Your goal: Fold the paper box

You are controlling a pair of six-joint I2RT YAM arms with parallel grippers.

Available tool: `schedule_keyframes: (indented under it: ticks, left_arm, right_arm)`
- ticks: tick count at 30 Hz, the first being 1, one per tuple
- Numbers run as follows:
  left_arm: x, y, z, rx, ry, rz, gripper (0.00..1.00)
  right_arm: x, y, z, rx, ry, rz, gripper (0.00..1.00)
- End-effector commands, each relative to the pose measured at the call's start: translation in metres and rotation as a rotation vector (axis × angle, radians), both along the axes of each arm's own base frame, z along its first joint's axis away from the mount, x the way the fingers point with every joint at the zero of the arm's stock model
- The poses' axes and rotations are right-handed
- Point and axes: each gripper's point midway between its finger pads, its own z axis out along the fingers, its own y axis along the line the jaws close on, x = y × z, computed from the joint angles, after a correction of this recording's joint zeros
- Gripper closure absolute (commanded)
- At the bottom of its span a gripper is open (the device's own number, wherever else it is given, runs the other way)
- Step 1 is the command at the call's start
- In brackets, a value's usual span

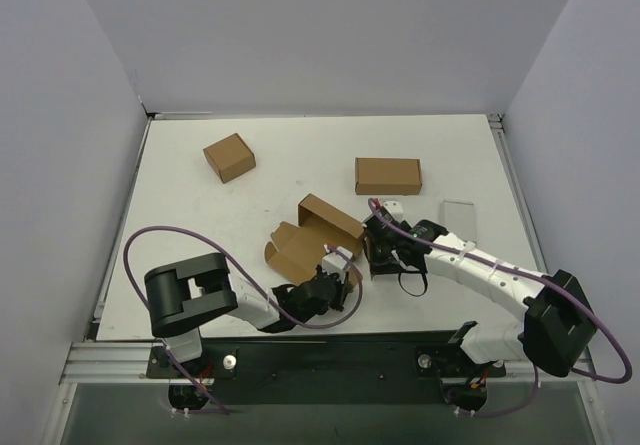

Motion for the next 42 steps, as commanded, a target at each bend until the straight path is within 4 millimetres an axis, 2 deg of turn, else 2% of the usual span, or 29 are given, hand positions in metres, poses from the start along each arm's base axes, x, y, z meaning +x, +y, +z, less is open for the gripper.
schedule_keyframes:
  ticks: [1,8,12,22,26,28,31,33,34,35,37,42]
  left_arm:
    - [-0.008,-0.009,-0.009,-0.005,0.037,-0.036,0.83]
    - [-0.015,-0.019,-0.004,-0.035,0.043,-0.071,0.85]
    - [-0.020,-0.024,-0.001,-0.061,0.048,-0.086,0.85]
    - [-0.025,-0.027,0.003,-0.091,0.054,-0.099,0.85]
    - [-0.024,-0.028,0.013,-0.107,0.041,-0.101,0.85]
    - [-0.023,-0.028,0.026,-0.130,0.024,-0.099,0.82]
    - [-0.019,-0.019,0.039,-0.125,0.000,-0.078,0.72]
    - [-0.017,-0.012,0.056,-0.126,-0.027,-0.068,0.67]
    - [-0.017,-0.009,0.062,-0.127,-0.035,-0.068,0.61]
    - [-0.018,-0.002,0.073,-0.127,-0.044,-0.063,0.59]
    - [-0.015,0.012,0.079,-0.105,-0.055,-0.038,0.54]
    - [-0.001,0.066,0.099,-0.060,-0.030,0.052,0.38]
  right_arm:
    - [0.000,0.013,0.010,0.025,-0.007,-0.016,1.00]
    - [0.002,0.023,0.004,0.018,-0.010,-0.045,0.98]
    - [0.004,0.021,-0.006,-0.009,-0.013,-0.080,0.98]
    - [0.009,0.018,-0.014,0.001,-0.061,-0.141,0.98]
    - [0.008,0.012,-0.021,-0.032,-0.062,-0.142,0.99]
    - [0.007,0.010,-0.022,-0.039,-0.059,-0.138,0.99]
    - [0.006,0.009,-0.020,-0.051,-0.061,-0.115,0.99]
    - [0.006,0.009,-0.016,-0.054,-0.069,-0.096,0.98]
    - [0.006,0.008,-0.014,-0.058,-0.070,-0.087,0.98]
    - [0.008,0.007,-0.011,-0.066,-0.078,-0.071,0.98]
    - [0.008,0.007,-0.007,-0.076,-0.078,-0.036,0.98]
    - [0.009,0.005,-0.002,-0.102,-0.086,0.046,0.99]
